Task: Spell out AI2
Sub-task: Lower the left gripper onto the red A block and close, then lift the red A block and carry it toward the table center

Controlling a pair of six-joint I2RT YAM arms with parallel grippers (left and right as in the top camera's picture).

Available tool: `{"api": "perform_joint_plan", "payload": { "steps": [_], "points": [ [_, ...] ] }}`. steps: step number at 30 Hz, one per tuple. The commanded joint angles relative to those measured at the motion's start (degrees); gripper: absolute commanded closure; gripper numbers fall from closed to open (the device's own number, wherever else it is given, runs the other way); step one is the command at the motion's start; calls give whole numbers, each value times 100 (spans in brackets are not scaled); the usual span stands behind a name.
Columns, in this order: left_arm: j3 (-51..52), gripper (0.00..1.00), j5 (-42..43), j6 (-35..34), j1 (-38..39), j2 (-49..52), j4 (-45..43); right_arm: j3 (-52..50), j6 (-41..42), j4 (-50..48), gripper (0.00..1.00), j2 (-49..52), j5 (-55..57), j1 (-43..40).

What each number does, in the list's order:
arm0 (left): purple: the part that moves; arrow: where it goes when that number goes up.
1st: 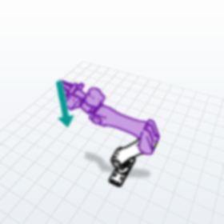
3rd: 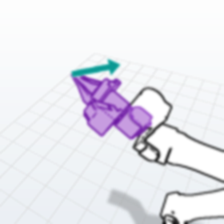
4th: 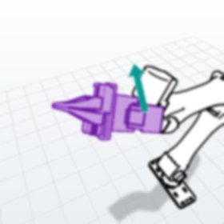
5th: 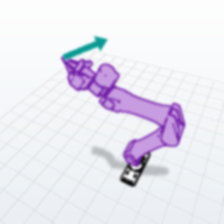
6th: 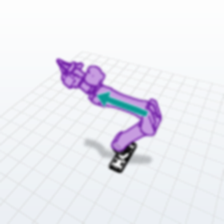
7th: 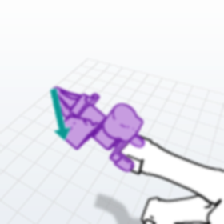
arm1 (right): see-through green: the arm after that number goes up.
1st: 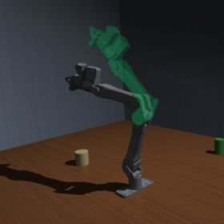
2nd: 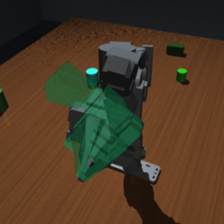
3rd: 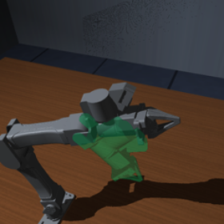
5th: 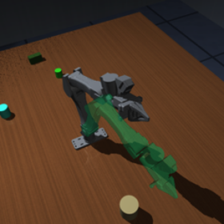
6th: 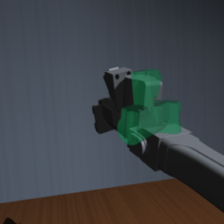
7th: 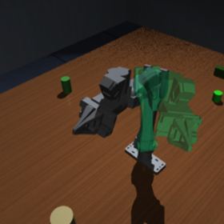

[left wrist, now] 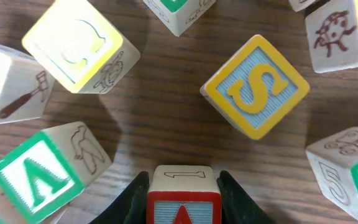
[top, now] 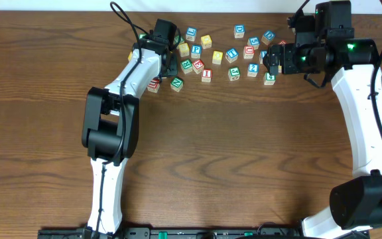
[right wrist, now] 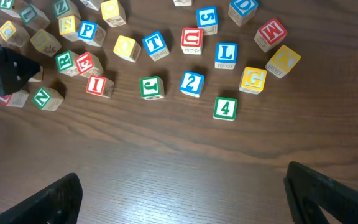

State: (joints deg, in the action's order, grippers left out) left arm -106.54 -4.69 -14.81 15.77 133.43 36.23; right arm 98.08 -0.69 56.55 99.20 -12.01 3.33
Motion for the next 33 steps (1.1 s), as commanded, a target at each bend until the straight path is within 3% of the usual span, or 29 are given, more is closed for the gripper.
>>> {"api": "perform_joint_plan", "payload": {
  "steps": [1,8,15,24,33],
  "points": [
    [-63,71,-92,11,9,-713,140,-35,-70,0,1,-7,2,9],
    [-61,71,-4,11,282,-1663,1119,-35,-70,-17,1,-7,9,9],
    [70,71,313,-44,721,-1742,2203,-35,-70,-24,1,-7,9,9],
    [1152,71,424,-822,1167,-1731,1596,-35,-70,-52,1,-7,9,9],
    [1867,71,422,-737,1364,-1727,345,-33,-70,-55,1,-7,9,9]
  ]
}}
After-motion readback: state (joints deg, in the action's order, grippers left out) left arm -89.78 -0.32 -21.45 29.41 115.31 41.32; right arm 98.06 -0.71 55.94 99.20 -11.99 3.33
